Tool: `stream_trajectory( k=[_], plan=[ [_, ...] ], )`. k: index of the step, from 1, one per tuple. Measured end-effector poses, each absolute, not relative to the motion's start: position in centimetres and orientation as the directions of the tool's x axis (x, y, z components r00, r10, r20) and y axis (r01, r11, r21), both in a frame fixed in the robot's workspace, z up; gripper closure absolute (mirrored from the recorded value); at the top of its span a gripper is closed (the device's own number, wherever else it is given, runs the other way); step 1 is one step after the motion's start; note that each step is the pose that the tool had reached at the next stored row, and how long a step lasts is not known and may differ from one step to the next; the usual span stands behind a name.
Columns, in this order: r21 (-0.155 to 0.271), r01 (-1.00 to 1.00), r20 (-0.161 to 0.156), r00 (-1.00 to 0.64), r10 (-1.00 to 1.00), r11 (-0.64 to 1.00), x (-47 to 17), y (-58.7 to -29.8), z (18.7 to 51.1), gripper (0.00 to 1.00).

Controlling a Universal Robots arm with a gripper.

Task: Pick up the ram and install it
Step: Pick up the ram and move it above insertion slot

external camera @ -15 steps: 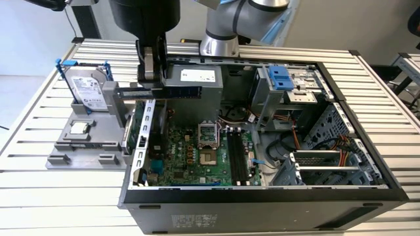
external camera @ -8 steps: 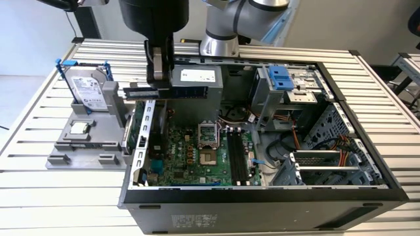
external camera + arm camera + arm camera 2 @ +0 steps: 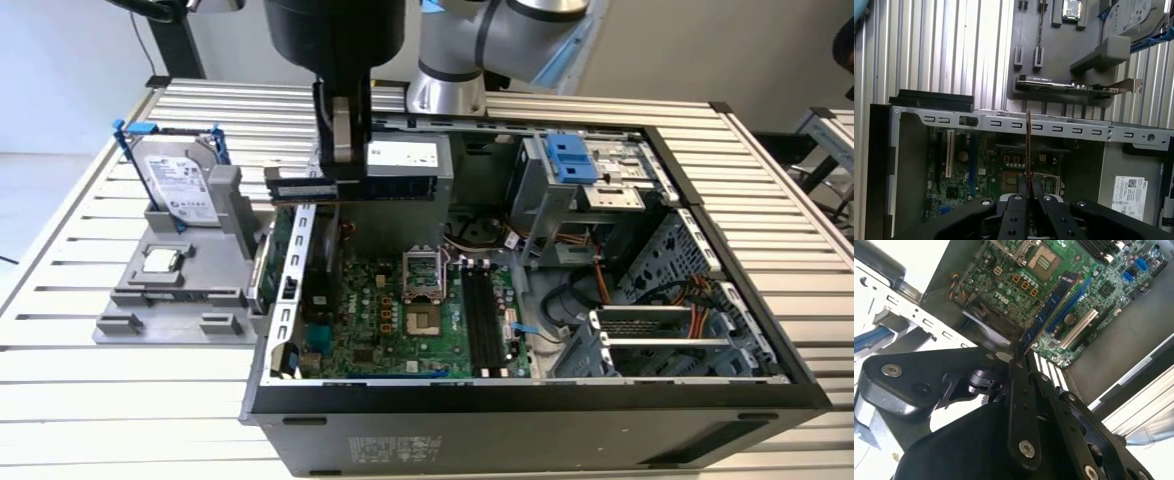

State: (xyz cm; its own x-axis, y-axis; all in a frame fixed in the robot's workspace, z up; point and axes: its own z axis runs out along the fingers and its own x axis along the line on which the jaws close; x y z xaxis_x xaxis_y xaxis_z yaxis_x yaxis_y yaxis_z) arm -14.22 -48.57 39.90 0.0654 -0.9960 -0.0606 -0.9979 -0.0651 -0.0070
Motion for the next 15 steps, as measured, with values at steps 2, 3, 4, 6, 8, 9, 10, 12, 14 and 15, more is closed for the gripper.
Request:
stream_trajectory(
  k=[2, 3, 4, 6, 8, 9, 10, 12, 14, 15],
  plan=[
    [-0.007, -0.998, -0.061, 0.066, -0.996, -0.066, -13.9, -48.6, 39.9, 1.00],
    [-0.007, -0.998, -0.061, 0.066, -0.996, -0.066, -13.8, -48.6, 39.9, 1.00],
    [-0.007, -0.998, -0.061, 0.067, -0.996, -0.066, -13.7, -48.6, 39.9, 1.00],
    [-0.007, -0.998, -0.061, 0.067, -0.996, -0.067, -13.4, -48.6, 39.9, 1.00],
    [-0.007, -0.998, -0.061, 0.068, -0.996, -0.068, -13.1, -48.6, 39.9, 1.00],
    [-0.007, -0.998, -0.061, 0.068, -0.996, -0.068, -12.9, -48.6, 39.9, 1.00],
    [-0.007, -0.998, -0.061, 0.068, -0.996, -0.068, -12.8, -48.6, 39.9, 1.00],
    [-0.007, -0.998, -0.061, 0.069, -0.996, -0.069, -12.5, -48.6, 39.9, 1.00],
    [-0.007, -0.998, -0.061, 0.070, -0.996, -0.069, -12.2, -48.6, 39.9, 1.00],
    [-0.007, -0.998, -0.061, 0.070, -0.996, -0.070, -12.1, -48.6, 39.9, 1.00]
  ],
)
